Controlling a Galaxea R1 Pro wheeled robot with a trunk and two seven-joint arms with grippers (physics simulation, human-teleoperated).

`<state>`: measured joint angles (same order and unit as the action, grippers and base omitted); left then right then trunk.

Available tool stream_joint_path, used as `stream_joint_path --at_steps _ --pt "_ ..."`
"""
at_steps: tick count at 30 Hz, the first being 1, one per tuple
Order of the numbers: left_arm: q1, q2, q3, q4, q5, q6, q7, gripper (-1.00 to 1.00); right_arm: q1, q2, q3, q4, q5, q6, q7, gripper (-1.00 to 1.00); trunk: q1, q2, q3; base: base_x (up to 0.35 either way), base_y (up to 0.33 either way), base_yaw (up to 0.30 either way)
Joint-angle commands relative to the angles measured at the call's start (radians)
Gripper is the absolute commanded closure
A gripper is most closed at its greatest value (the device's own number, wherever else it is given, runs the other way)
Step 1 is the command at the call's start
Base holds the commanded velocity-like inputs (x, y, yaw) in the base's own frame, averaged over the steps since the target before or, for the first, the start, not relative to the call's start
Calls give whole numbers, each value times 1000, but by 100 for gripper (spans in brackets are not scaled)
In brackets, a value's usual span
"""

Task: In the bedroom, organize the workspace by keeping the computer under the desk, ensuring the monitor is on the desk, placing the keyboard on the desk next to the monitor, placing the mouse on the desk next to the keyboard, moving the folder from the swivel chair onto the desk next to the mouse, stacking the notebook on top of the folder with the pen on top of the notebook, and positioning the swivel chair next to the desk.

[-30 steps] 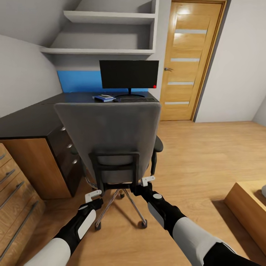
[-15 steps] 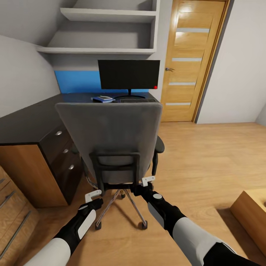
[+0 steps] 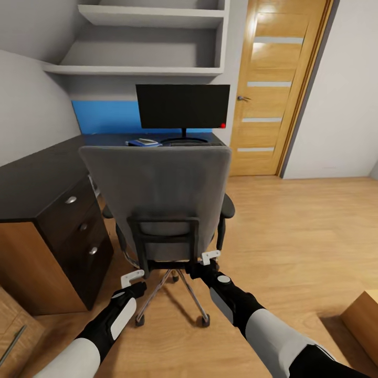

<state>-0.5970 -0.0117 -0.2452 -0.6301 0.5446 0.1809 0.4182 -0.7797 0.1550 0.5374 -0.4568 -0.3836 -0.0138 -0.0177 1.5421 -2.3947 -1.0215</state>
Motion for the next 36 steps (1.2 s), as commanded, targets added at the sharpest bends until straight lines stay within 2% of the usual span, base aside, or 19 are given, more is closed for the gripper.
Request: stream_joint_path --at_steps 1,36 --pt "-1 1 -4 -2 5 3 8 -100 -2 -1 3 0 -8 -2 -4 -100 0 0 -1 326 0 0" --pt "-1 6 -3 -2 8 4 8 -100 -1 -2 3 1 -6 -3 -4 -100 0 0 -1 329 0 0"
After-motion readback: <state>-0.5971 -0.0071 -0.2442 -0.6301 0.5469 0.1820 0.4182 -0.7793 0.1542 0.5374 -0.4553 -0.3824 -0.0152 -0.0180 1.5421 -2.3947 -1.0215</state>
